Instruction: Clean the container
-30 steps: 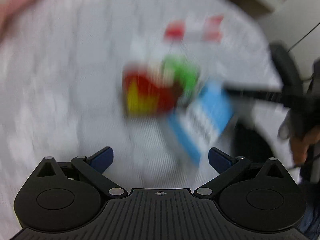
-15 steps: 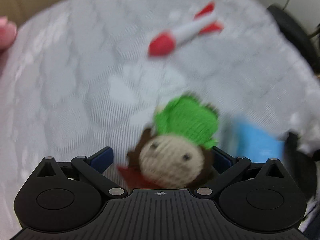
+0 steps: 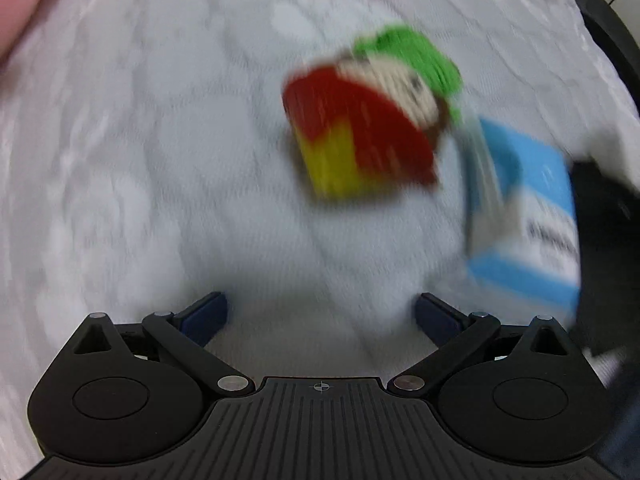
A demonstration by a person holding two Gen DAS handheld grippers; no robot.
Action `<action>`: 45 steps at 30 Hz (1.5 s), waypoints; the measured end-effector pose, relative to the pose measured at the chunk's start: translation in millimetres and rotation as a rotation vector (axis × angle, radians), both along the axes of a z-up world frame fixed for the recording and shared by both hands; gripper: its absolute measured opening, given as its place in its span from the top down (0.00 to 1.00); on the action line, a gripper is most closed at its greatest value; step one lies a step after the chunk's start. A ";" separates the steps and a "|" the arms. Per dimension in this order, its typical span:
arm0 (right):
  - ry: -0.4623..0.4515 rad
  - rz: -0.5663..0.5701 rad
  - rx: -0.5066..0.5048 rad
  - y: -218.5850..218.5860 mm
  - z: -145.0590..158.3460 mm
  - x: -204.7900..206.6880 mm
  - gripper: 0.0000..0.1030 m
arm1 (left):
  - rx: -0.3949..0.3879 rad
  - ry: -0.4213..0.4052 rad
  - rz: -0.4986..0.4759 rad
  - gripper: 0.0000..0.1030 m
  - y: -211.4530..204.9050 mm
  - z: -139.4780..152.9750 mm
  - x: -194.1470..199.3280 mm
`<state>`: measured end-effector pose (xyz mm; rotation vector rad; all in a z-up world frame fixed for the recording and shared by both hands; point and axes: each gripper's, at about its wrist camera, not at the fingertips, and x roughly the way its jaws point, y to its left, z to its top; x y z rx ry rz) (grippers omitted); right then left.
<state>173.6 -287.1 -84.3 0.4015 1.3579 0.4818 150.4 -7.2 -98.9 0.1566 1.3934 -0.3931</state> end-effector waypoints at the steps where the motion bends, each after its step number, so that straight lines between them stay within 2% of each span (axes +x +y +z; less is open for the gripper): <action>1: -0.023 0.005 -0.019 2.6 1.1 4.0 0.87 | -0.021 0.014 0.002 0.01 1.9 4.5 -6.3; 2: -0.045 0.009 -0.038 4.9 2.1 7.0 0.87 | -0.027 -0.039 -0.021 0.00 0.3 15.1 -10.7; 4: -0.080 0.009 -0.077 8.6 3.7 8.1 0.87 | -0.024 -0.209 -0.091 0.00 -6.4 42.2 -17.6; 7: -0.122 0.005 -0.132 7.4 9.6 9.0 0.87 | 0.044 -0.493 -0.241 0.00 -28.0 71.4 -12.1; 10: -0.130 -0.016 -0.138 0.7 13.5 10.5 0.87 | 0.121 -0.553 -0.418 0.00 -62.9 59.3 12.7; 12: -0.120 -0.048 -0.110 -8.3 18.1 7.0 0.87 | 0.163 -0.510 -0.491 0.00 -77.9 39.3 30.3; 15: -0.077 -0.108 -0.027 -22.5 19.8 -0.4 0.87 | 0.241 -0.445 -0.514 0.00 -89.9 9.9 43.0; 16: -0.055 -0.128 0.000 -27.1 18.5 -3.0 0.85 | 0.228 -0.418 -0.473 0.00 -87.9 4.7 47.0; 18: 0.002 -0.162 0.049 -31.8 11.2 -7.6 0.85 | 0.163 -0.344 -0.332 0.00 -74.7 2.7 53.4; 22: 0.088 -0.187 0.152 -23.1 -7.3 -10.2 0.85 | 0.064 -0.201 -0.184 0.17 -32.0 4.0 43.1; 24: 0.096 -0.193 0.190 -15.5 -11.1 -6.2 0.85 | 0.038 -0.143 -0.121 0.19 -9.2 5.5 32.6; 27: 0.053 -0.195 0.204 -0.5 -8.1 7.5 0.85 | 0.053 -0.074 -0.075 0.20 13.8 8.7 9.0; 29: -0.009 -0.188 0.163 9.0 -2.9 17.8 0.85 | 0.032 -0.030 -0.018 0.19 26.6 15.0 -3.3; 30: -0.048 -0.181 0.134 13.4 0.4 22.9 0.83 | 0.016 -0.013 0.023 0.17 32.9 19.8 -9.1; 31: -0.085 -0.169 0.097 17.6 3.9 27.6 0.81 | -0.002 -0.006 0.073 0.08 39.0 25.7 -14.4; 32: -0.121 -0.146 0.036 21.0 8.7 30.3 0.73 | -0.032 -0.015 0.132 0.06 45.3 32.6 -18.5; 33: -0.156 -0.129 -0.029 22.9 15.9 30.8 0.56 | -0.067 -0.031 0.195 0.05 51.8 39.8 -22.0; 34: -0.192 -0.112 -0.094 24.7 23.1 31.2 0.50 | -0.117 -0.041 0.272 0.03 59.7 45.4 -23.9; 37: -0.301 -0.071 -0.270 30.1 46.6 32.0 0.48 | -0.279 -0.046 0.520 0.02 85.0 55.8 -28.1; 38: -0.347 -0.095 -0.265 30.7 60.7 30.9 0.47 | -0.324 -0.040 0.597 0.02 92.2 57.2 -29.7; 40: -0.433 -0.143 -0.244 32.9 87.7 29.1 0.35 | -0.350 -0.067 0.690 0.02 100.9 59.6 -30.9; 41: -0.443 -0.160 -0.196 38.1 95.8 31.2 0.21 | -0.328 -0.108 0.726 0.02 104.0 63.0 -31.0; 42: -0.408 -0.179 -0.126 45.7 97.4 36.6 0.13 | -0.285 -0.168 0.751 0.01 107.7 70.8 -30.7; 44: -0.224 -0.226 0.027 65.6 78.5 53.6 0.15 | -0.167 -0.319 0.750 0.01 112.5 87.1 -31.9; 45: -0.110 -0.266 0.070 75.7 59.6 62.0 0.19 | -0.101 -0.399 0.733 0.00 113.8 94.6 -32.6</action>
